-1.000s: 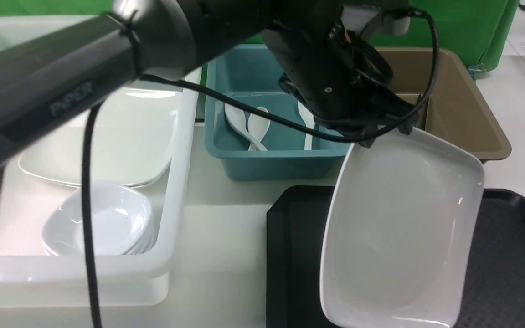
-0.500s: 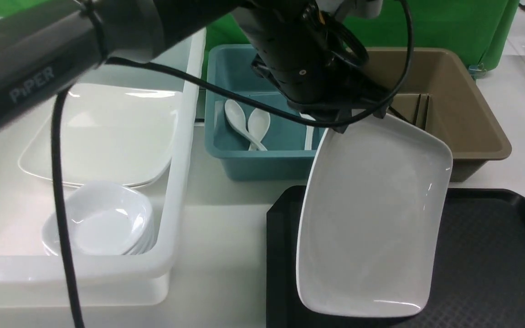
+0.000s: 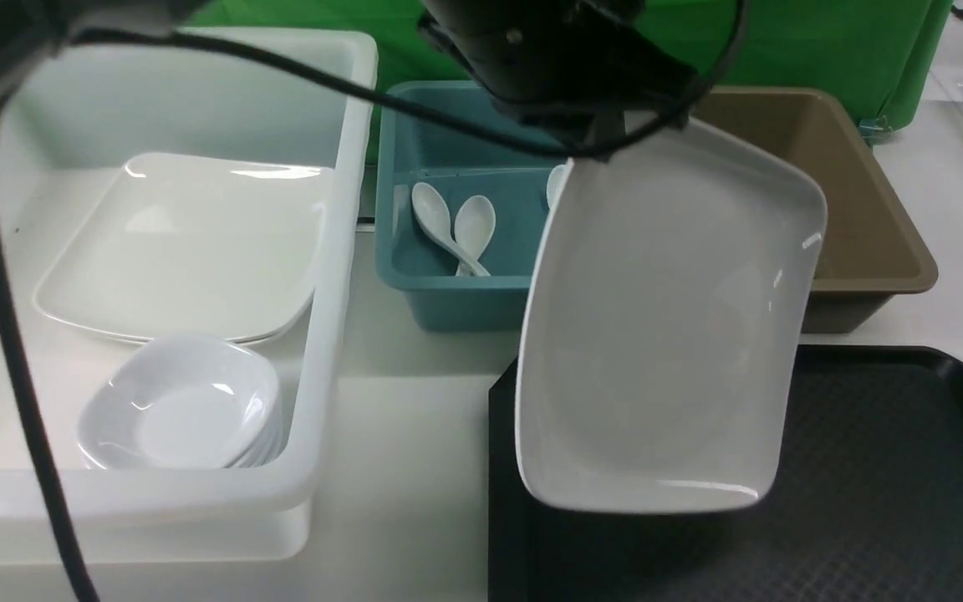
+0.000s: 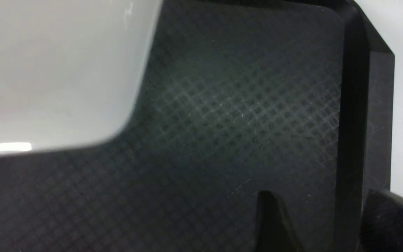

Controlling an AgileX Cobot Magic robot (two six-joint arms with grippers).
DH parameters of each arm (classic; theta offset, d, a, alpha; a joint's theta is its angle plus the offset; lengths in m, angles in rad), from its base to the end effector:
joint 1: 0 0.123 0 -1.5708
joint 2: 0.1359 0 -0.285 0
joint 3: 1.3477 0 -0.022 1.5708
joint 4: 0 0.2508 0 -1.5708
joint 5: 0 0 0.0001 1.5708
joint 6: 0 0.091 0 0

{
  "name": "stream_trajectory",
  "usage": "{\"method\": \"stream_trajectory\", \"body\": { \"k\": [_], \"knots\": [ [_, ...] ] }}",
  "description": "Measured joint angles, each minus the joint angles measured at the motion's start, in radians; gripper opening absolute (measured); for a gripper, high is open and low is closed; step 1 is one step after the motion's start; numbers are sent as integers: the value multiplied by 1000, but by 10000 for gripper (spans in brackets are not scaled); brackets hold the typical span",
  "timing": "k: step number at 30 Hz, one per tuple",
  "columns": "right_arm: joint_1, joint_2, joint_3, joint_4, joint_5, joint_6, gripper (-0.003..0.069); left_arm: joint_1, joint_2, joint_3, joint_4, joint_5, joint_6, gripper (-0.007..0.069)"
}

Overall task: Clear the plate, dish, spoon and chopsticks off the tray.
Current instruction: Use the left arm to put the plate into the large storage box on the left

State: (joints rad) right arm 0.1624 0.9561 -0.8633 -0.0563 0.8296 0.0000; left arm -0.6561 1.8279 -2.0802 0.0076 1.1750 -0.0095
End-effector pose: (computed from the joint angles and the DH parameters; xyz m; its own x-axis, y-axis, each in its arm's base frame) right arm 0.1788 0.0255 0.3291 -0.7255 -0.1574 -0.6700 -0.1617 0.9852 -0.0563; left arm 0.3168 -0.2431 0.4230 -0.5916 0.4472 -0.6708 0.6024 0.7982 0.0008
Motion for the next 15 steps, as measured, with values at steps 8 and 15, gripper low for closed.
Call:
{"method": "stream_trajectory", "body": {
  "k": [8, 15],
  "knots": [
    [0, 0, 0, 0, -2, 0, 376, 166, -4, -149, -22, 66, -1, 22],
    [0, 0, 0, 0, -13, -7, 376, 446, -48, -187, -135, 72, -1, 22]
  ]
}}
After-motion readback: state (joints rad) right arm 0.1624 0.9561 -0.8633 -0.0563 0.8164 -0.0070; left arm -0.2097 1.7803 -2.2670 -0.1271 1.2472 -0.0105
